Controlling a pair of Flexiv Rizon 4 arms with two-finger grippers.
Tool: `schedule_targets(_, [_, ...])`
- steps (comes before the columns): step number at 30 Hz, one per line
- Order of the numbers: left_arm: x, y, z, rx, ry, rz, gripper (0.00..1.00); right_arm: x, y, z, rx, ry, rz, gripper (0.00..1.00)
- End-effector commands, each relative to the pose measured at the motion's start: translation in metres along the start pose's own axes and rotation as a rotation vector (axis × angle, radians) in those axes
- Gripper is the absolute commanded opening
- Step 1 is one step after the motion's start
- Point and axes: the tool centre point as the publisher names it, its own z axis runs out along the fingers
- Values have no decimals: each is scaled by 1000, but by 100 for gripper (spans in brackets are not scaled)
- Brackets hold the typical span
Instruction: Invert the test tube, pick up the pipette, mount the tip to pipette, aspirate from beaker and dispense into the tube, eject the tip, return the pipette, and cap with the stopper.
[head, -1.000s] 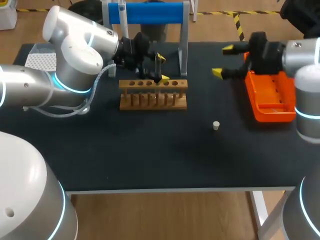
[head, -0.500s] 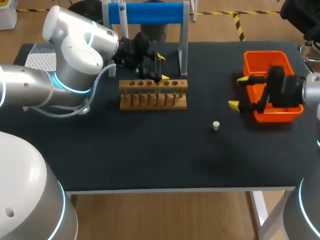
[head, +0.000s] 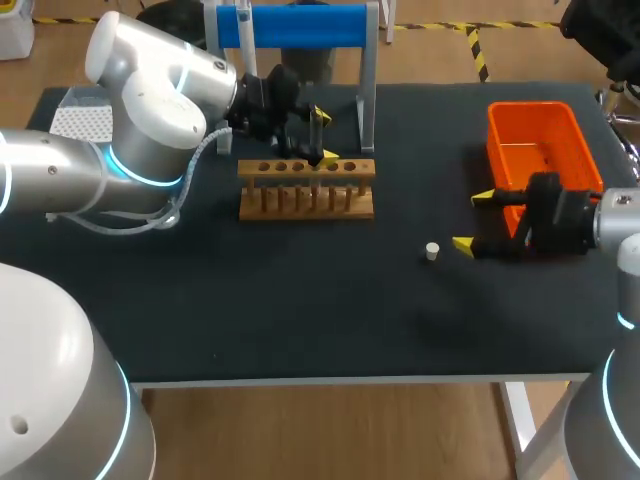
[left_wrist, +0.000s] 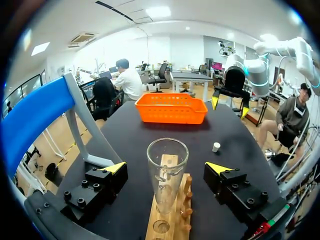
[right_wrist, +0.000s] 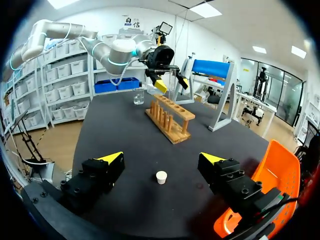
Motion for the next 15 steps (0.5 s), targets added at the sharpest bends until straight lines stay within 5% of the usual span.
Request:
schedule_targets(1, [-1,0,0,-2,5,0,100,4,-11,16,0,-19,-1,100])
schedule_targets(15, [-1,0,0,-2,5,0,100,15,-29,36,36,-42,32,100])
